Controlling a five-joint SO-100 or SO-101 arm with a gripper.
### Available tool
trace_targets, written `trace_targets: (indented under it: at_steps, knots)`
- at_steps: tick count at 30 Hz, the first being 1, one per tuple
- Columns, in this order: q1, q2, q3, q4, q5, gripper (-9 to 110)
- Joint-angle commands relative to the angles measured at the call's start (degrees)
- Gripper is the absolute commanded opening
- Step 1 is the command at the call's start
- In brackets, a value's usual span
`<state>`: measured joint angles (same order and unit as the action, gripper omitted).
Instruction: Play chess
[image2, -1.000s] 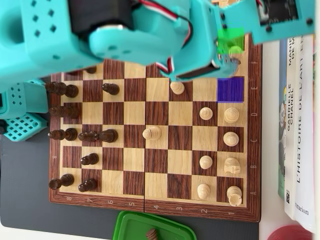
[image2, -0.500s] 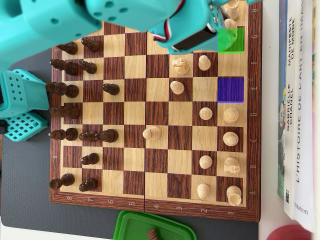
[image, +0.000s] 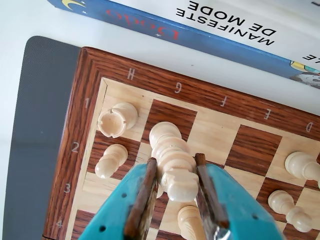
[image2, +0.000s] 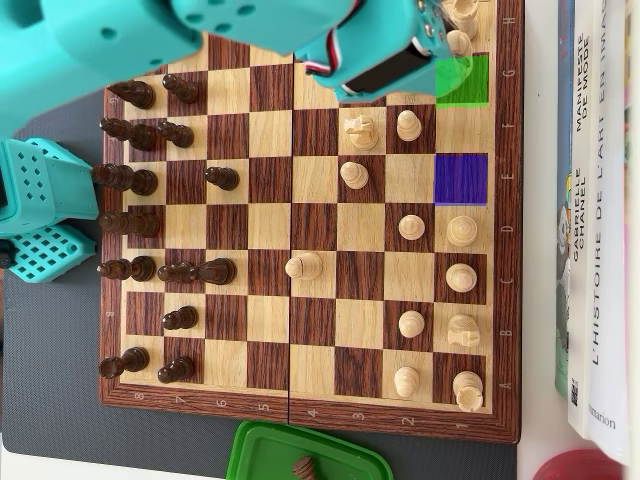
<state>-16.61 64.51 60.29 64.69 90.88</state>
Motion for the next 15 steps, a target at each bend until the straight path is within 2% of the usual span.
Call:
trace_targets:
  at_steps: [1, 15]
  knots:
    - [0.8, 1.5, -4.0, -0.7, 0.4, 7]
    - [1.4, -1.2, -5.7, -0.2, 0.0, 7]
